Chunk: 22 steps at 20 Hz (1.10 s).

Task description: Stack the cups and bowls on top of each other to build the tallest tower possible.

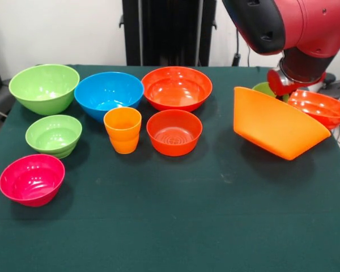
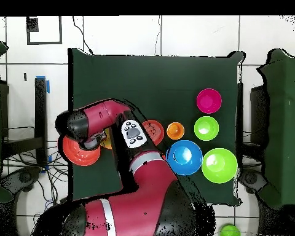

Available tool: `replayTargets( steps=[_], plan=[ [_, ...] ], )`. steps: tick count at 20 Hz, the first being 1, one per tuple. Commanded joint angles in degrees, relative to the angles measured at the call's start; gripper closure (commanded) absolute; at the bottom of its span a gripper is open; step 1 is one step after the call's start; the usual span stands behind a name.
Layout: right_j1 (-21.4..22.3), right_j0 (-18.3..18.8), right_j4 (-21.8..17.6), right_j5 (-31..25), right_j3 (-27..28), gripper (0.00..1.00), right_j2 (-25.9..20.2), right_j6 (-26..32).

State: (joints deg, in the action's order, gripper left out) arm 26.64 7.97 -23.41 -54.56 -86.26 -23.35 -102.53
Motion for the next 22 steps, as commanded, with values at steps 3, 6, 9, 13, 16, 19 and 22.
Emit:
replayTargets(
  steps=[3, 6, 9, 13, 16, 19, 22],
  plan=[
    [0.92, 3.19, -6.07, -1.37, 4.98, 1.00, -2.84, 14.20],
    [0.57, 3.76, -7.41, -1.70, 6.25, 1.00, -3.01, 15.89],
    [1.06, 5.00, -8.02, 0.41, 4.72, 1.00, -3.82, 15.65],
    [1.21, 6.03, -9.23, 1.83, 4.54, 1.00, -5.14, 15.66],
    [0.29, 6.28, -9.36, 3.43, 5.51, 1.00, -6.76, 14.83],
    [-0.53, 5.70, -8.80, 2.56, 7.84, 1.00, -7.75, 13.20],
    [-1.26, 5.51, -7.78, -0.40, 10.30, 1.00, -8.51, 13.08]
  ],
)
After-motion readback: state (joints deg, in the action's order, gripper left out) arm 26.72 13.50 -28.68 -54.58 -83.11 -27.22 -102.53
